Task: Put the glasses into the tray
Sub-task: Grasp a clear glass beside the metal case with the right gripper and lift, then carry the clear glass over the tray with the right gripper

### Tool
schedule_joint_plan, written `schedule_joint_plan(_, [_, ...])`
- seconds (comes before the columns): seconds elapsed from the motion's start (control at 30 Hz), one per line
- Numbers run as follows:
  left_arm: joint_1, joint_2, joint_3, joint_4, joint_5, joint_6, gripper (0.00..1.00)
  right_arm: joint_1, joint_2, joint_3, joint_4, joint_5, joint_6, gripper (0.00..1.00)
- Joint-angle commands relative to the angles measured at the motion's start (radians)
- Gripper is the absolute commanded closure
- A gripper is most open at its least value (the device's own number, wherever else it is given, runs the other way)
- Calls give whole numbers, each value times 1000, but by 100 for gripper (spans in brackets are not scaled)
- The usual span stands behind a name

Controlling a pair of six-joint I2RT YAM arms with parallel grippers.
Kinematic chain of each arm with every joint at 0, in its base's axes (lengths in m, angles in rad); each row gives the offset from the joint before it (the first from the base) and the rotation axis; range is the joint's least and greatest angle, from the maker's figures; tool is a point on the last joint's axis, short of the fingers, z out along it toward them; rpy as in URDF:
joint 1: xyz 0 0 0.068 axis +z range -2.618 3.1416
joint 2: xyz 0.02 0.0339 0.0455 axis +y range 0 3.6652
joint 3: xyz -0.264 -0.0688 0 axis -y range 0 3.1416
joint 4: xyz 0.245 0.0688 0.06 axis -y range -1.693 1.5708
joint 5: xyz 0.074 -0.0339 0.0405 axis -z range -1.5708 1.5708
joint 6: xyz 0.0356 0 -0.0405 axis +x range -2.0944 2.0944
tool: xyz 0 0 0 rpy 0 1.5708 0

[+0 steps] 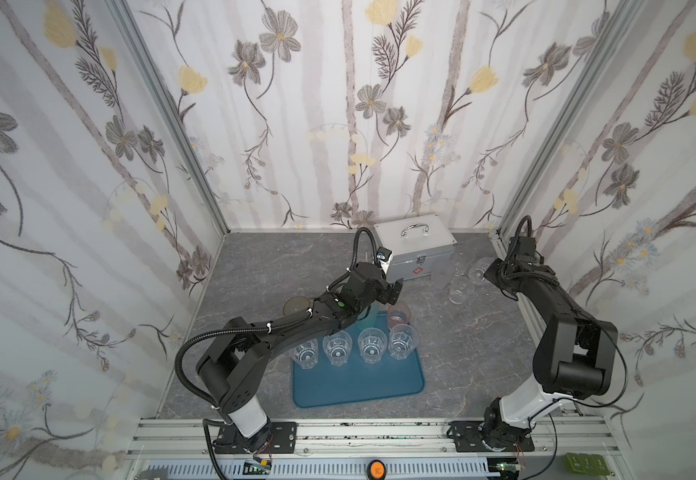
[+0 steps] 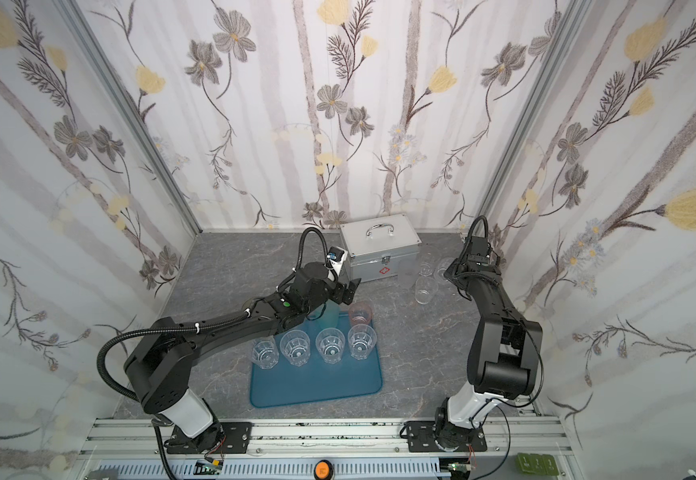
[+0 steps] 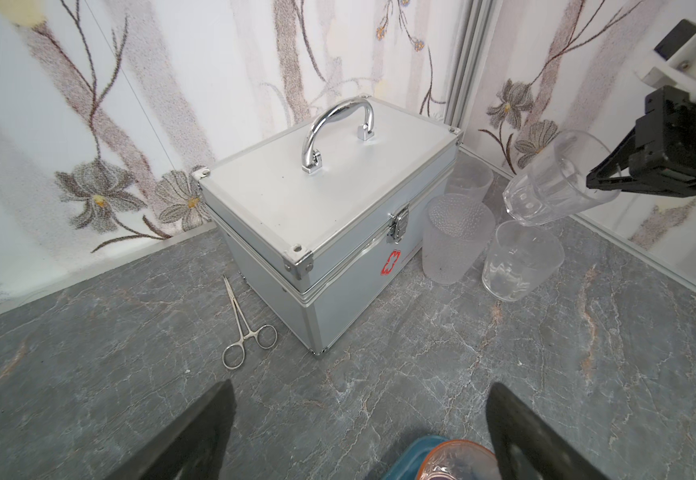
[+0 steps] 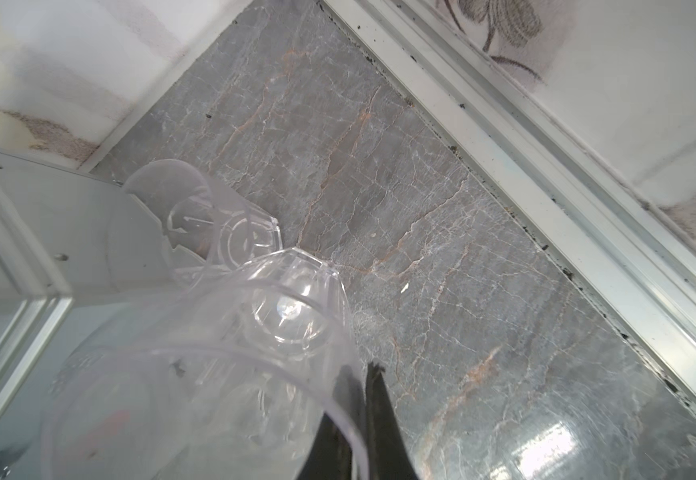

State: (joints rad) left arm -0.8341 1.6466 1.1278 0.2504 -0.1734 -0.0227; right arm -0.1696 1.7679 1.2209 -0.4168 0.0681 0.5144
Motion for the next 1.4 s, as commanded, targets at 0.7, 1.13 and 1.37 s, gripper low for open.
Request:
schedule_joint_plan(0.7, [104,-566,-180,-405,-289,-123,4,760,-377,70,-286,67,96,98])
schedule_joint_plan(1.13, [467,-686,-160,-630,-89,-183,5,1252,-204,204,-348,66,135,99])
schedule_joint_plan(1.37, [597,-686,-177,-635,1,-185,6,1414,-12,286,-373,4,74,99])
